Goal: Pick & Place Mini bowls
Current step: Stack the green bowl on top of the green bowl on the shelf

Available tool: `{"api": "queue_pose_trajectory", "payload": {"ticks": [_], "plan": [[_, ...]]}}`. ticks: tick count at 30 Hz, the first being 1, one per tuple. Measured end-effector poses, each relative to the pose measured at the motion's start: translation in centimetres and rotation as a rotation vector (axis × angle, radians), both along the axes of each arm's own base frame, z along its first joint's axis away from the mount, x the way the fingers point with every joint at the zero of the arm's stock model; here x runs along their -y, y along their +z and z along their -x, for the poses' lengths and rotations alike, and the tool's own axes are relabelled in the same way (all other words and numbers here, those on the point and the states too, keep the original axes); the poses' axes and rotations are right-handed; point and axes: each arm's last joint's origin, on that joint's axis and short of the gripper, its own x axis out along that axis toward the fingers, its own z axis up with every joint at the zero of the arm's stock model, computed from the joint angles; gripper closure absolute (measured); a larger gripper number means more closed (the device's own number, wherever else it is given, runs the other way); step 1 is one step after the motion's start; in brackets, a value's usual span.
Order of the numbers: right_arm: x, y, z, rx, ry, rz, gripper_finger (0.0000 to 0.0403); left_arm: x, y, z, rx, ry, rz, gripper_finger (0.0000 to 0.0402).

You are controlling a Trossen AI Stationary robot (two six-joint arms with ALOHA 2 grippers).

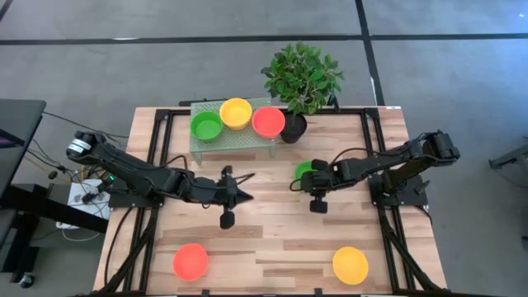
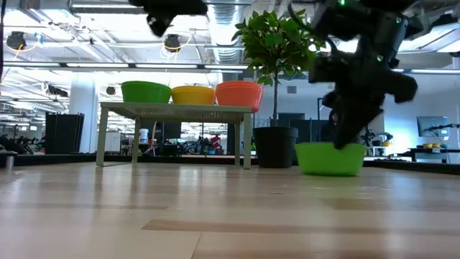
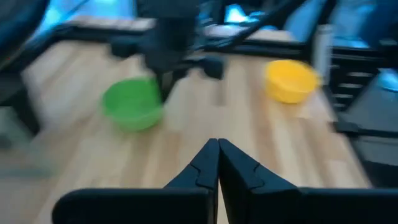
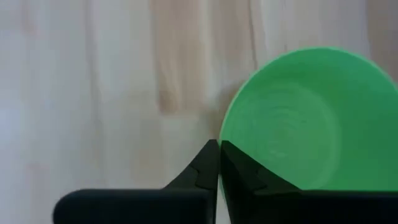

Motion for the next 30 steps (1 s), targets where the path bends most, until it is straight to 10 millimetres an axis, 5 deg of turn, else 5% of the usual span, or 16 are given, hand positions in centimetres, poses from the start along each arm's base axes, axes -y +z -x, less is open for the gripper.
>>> {"api": "queue_pose_trajectory", "payload": {"ticks": [9,20,30], "plan": [[-2.3,2.6,-2.2,0.21,0.077,-0.07,0.04,0.8,-2.4,-3.4,0.063,-0.167,-0.147,0.0363],[-4.0,1.0,-5.6,0.173,0.142,-0.078,0.0401,-1.3,-5.9,-8.3,-0.053,-0.193,-0.236,0.0284],[-4.8,0.4,-8.9,0.147,0.227,-0.073,0.0402,-0.9,-9.1,-8.4,-0.206,-0.307,-0.226,0.0305]]}}
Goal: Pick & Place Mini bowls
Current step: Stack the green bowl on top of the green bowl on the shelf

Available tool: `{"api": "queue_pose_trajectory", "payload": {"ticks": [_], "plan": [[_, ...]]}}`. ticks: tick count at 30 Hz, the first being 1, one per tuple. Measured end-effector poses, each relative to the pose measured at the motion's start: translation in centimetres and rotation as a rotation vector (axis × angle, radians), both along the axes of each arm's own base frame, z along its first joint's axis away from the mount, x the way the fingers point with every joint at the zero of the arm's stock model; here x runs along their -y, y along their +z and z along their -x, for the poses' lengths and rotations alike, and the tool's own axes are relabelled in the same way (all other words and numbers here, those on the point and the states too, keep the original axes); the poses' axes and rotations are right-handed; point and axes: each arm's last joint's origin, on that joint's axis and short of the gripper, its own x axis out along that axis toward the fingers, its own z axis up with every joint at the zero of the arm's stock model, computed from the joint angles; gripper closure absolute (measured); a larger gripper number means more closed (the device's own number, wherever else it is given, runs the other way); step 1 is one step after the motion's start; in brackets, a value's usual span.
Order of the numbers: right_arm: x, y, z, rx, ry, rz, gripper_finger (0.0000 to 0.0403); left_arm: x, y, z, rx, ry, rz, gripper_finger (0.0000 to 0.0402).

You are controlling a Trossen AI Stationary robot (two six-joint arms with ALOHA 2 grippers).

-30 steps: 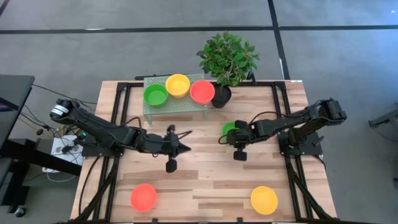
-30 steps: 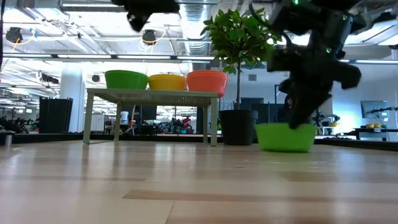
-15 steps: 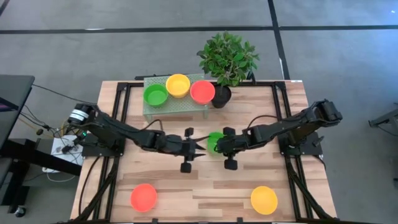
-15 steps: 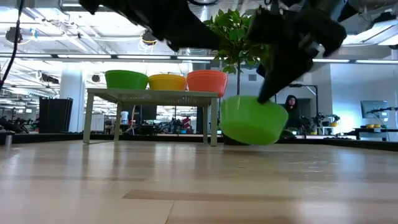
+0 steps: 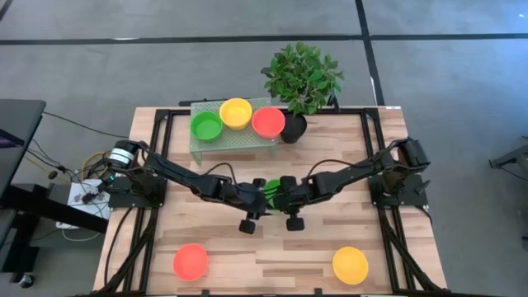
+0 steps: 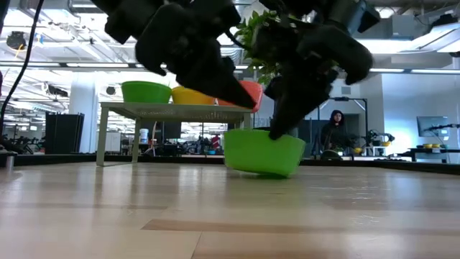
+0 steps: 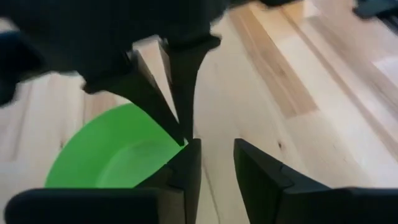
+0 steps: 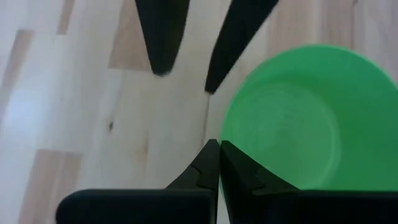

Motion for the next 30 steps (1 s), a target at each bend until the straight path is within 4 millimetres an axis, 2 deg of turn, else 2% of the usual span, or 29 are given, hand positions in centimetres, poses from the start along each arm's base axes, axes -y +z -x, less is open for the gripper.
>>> {"api": "queue_pose_trajectory", "payload": {"ticks": [6,11,14,18,22,30], "plan": [[0.0,1.0,-0.4,0.025,0.0,-0.006,0.0402,0.0,-1.7,0.1,-0.059,-0.001,-0.004,0.0309],[0.0,1.3,-0.4,0.044,-0.005,-0.009,0.0402,-0.3,-3.0,0.3,-0.094,0.085,-0.069,0.0309],[0.1,1.3,-0.4,0.039,-0.007,-0.008,0.0402,-0.3,-2.8,0.4,-0.086,0.086,-0.069,0.0309],[0.3,1.2,-0.3,0.026,-0.017,-0.013,0.0402,0.8,-1.1,0.8,-0.032,0.042,-0.049,0.0309],[0.4,1.3,-0.4,0.035,-0.018,-0.017,0.0402,1.7,-0.2,1.3,0.013,0.051,-0.112,0.0309],[0.2,1.5,-0.8,0.076,0.017,-0.052,0.0402,0.2,-0.1,0.9,0.015,0.106,-0.133,0.0309]]}}
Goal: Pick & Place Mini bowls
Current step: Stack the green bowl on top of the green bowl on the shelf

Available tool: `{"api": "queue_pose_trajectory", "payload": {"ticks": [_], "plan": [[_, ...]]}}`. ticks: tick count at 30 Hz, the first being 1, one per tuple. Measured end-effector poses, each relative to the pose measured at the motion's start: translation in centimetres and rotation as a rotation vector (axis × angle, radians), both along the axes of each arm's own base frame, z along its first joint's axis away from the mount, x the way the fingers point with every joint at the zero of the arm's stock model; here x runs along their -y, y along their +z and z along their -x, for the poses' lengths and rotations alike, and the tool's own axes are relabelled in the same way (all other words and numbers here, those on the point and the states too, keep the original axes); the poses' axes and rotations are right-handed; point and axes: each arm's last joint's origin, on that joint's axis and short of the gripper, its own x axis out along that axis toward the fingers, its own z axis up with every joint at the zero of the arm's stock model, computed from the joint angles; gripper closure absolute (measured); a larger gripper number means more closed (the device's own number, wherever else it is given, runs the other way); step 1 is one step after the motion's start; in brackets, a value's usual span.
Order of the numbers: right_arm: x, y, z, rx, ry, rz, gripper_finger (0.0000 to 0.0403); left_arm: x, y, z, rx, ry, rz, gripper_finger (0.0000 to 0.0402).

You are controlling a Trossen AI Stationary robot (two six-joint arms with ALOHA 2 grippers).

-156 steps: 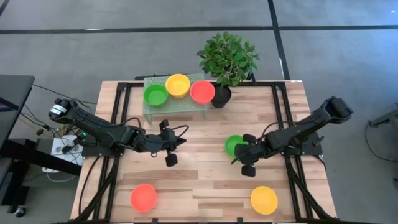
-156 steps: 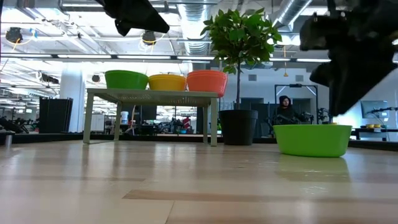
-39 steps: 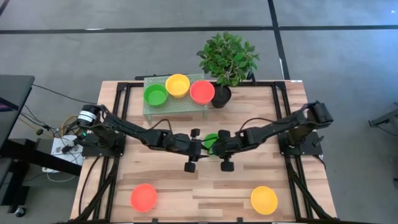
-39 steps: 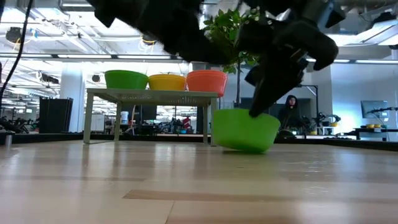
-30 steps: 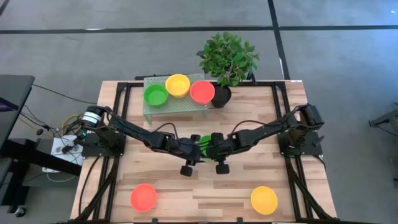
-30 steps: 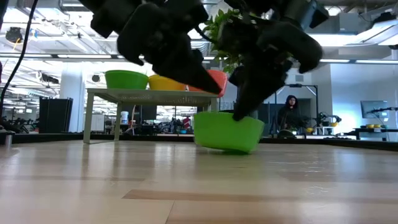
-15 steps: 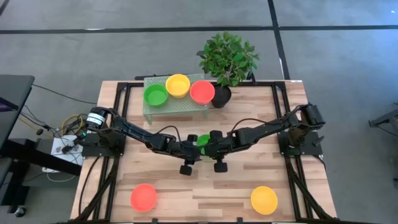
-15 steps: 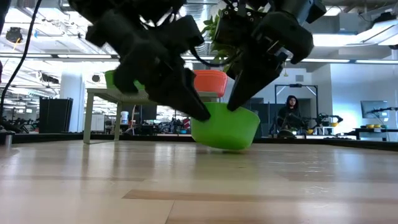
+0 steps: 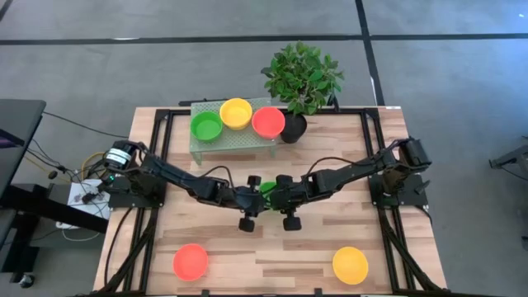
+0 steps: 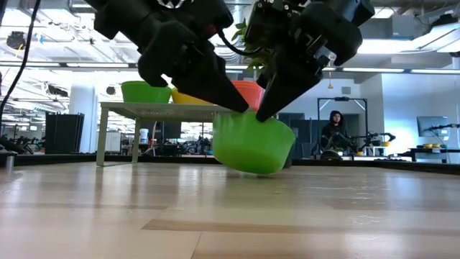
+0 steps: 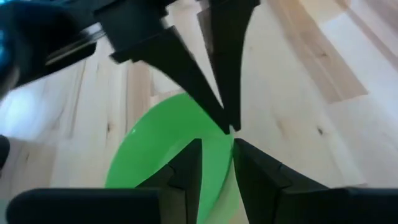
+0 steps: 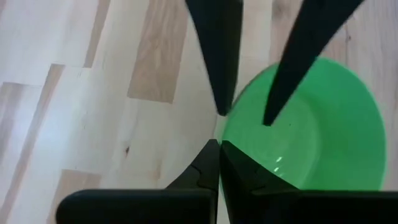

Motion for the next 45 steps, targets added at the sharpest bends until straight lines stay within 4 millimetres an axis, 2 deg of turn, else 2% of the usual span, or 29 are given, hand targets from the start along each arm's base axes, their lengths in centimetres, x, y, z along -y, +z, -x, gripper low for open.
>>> {"api": "queue_pose_trajectory", "payload": {"ticks": [7,17,23,29,35,37,41,45], "plan": [[0.0,0.0,0.0,-0.003,0.002,0.002,0.0402,-0.1,0.0,0.0,-0.025,-0.069,0.095,0.0309],[-0.1,0.0,0.0,0.005,0.007,-0.002,0.0402,-1.0,-0.1,-0.2,-0.032,-0.039,0.101,0.0309],[-0.1,0.0,0.0,0.005,0.007,-0.002,0.0402,-0.9,-0.3,0.1,-0.068,-0.058,0.109,0.0313],[0.0,0.1,-0.2,0.025,0.043,0.02,0.0402,-0.9,-0.5,0.2,-0.097,-0.037,0.13,0.0338],[-0.1,0.2,-0.2,0.038,0.055,0.03,0.0394,-0.9,-0.5,0.3,-0.104,-0.051,0.12,0.039],[0.0,0.2,-0.3,0.044,0.067,0.039,0.0386,-0.9,-0.6,0.3,-0.106,-0.051,0.12,0.0391],[-0.1,0.3,-0.4,0.067,0.067,0.035,0.0365,-0.2,-0.6,0.5,-0.108,-0.041,0.142,0.0392],[-0.2,0.3,-0.4,0.066,0.07,0.034,0.0351,1.4,-0.8,1.2,-0.143,-0.033,0.154,0.0393]]}}
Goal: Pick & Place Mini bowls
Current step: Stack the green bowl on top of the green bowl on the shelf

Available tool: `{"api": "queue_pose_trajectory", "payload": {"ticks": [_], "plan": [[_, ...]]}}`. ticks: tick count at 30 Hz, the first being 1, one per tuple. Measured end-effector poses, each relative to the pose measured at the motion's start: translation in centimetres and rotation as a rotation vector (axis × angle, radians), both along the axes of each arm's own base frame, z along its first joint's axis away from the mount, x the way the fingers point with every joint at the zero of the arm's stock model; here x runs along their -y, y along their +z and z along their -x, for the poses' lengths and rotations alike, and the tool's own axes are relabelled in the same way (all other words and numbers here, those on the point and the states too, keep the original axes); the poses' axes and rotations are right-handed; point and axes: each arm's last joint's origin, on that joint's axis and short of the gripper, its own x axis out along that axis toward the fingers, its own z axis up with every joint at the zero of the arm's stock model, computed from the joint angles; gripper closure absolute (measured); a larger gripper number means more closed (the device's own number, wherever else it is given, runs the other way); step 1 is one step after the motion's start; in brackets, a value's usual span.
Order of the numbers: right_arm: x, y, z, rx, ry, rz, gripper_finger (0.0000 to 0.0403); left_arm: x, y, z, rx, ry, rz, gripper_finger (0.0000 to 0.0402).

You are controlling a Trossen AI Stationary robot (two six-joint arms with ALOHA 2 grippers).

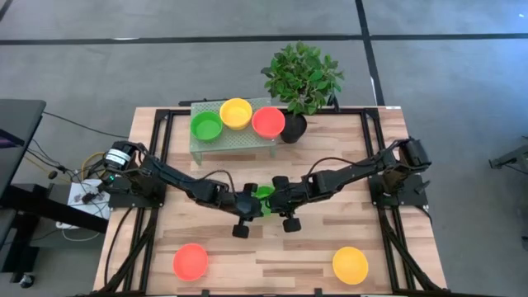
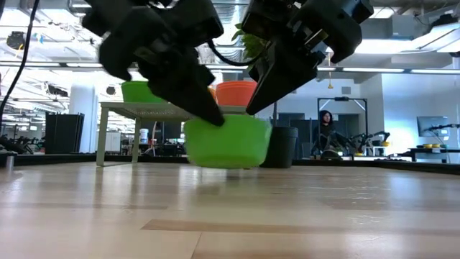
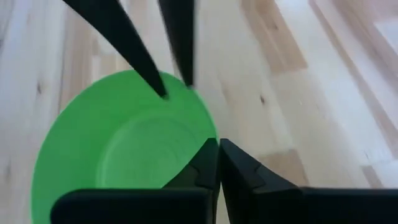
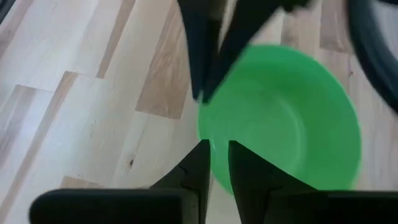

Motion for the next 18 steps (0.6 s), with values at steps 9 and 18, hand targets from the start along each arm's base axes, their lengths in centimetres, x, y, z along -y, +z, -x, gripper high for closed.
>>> {"api": "queue_pose_trajectory", "payload": {"ticks": [9,18], "plan": [[0.0,0.0,0.0,-0.006,0.0,0.002,0.0347,4.1,2.5,4.0,-0.099,0.111,-0.102,0.0392],[0.5,0.0,-0.1,0.006,-0.014,0.0,0.0346,1.7,13.8,9.6,0.046,0.284,-0.26,0.039]]}}
